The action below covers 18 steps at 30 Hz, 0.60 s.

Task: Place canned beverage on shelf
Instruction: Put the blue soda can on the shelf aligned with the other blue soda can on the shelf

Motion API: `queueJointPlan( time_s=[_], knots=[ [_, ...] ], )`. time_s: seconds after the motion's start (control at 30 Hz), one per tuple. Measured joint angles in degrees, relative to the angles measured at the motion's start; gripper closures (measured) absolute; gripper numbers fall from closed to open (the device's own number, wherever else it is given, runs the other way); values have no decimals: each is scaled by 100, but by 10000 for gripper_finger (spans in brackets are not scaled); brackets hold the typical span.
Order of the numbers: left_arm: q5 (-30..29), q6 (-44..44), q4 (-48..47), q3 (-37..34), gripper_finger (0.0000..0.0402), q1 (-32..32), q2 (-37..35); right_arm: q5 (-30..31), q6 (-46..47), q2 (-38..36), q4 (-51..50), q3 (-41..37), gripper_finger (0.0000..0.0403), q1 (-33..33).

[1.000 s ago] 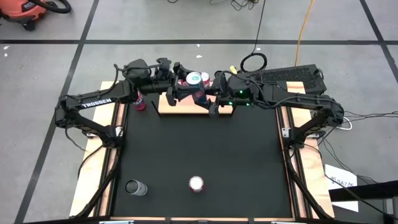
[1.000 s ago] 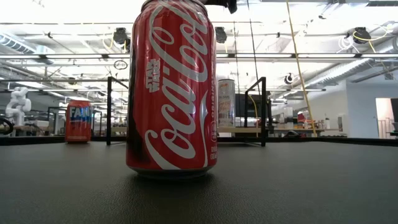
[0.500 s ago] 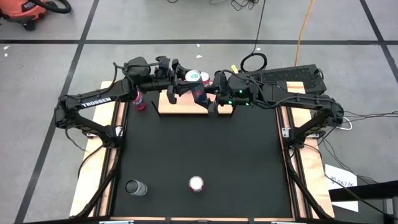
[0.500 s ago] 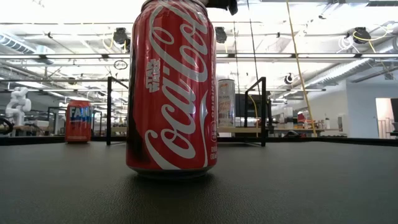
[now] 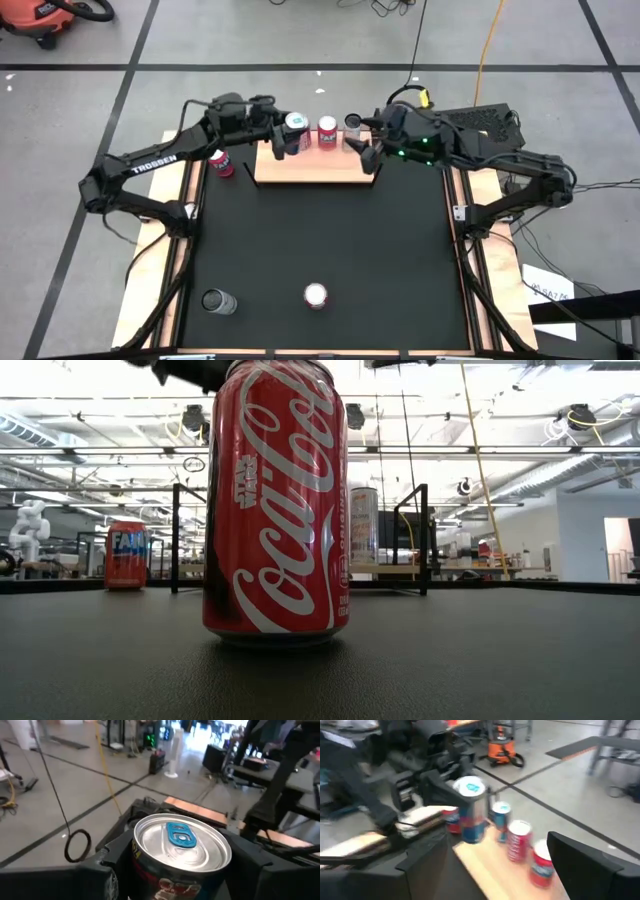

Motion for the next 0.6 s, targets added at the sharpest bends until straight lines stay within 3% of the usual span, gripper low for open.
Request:
queueJointPlan(
  time_s=[0.27, 0.47, 0.6],
  knots=[
    [-172, -127, 2908, -2097, 183, 197, -135, 195, 81, -161, -310, 0, 78, 1],
    [-154, 234, 2977, -2353, 183, 164, -134, 74, -33, 92, -351, 0, 78, 1],
    [-76, 594, 2885, -2342, 183, 115, -137, -549, -48, 528, -282, 0, 78, -36]
  ],
)
